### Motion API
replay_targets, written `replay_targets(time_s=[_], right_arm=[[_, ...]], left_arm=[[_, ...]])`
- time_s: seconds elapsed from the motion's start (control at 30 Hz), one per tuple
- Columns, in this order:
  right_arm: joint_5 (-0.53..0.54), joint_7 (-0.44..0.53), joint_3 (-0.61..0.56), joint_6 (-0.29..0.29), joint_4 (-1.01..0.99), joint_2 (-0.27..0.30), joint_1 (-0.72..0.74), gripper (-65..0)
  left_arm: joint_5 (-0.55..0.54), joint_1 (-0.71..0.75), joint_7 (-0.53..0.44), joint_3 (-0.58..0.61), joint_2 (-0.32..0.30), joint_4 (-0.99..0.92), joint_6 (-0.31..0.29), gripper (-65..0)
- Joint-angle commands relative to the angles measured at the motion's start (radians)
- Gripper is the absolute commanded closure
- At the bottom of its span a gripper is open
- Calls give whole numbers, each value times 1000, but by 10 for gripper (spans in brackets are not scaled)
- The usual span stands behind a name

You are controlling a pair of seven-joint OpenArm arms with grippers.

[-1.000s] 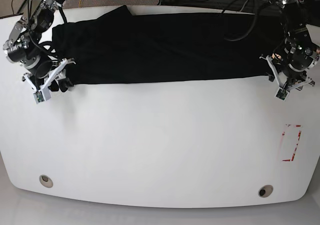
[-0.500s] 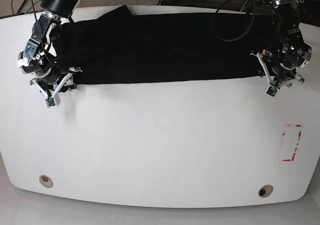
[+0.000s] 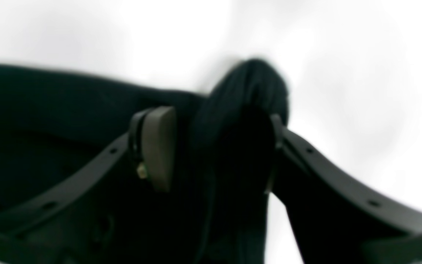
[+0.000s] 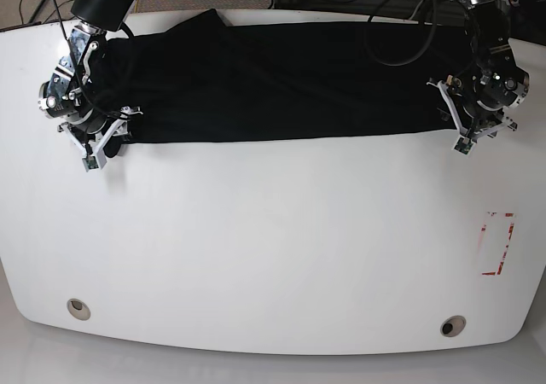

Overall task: Layout the t-shirt on the table in an organized manner, then fold the t-shirt properly
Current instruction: 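Pull the strip end with the right gripper to tighten the strip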

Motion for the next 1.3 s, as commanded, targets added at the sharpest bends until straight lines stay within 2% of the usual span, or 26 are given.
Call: replay_targets(time_s=[0.0, 0.17, 0.3, 0.57, 0.73, 1.07, 1.17, 1.27], right_arm=[[2, 19, 3, -1, 8, 18, 16, -171], [-4, 53, 3, -1, 8, 18, 11, 0], [-4, 53, 6, -1, 9, 18, 9, -13], [-4, 52, 84, -1, 11, 18, 9, -19], [-4, 50, 121, -1, 12, 19, 9, -19], [-4, 50, 152, -1, 8, 45, 6, -24], [-4, 50, 152, -1, 12, 45, 6, -75], [0, 50, 152, -1, 14, 47, -6, -166]], left_arm=[[-3, 3, -21, -2, -18, -17, 2, -288], [-5, 3, -24, 1, -46, -96, 2, -288], [-5, 2, -44, -2, -49, -152, 2, -288], [-5, 2, -128, -2, -81, -233, 2, -288], [-8, 2, -130, -2, -107, -247, 2, -288], [-8, 2, -133, -2, -109, -247, 2, -288], [-8, 2, -133, -2, -109, -247, 2, -288], [-8, 2, -133, 0, -109, -245, 2, -288]])
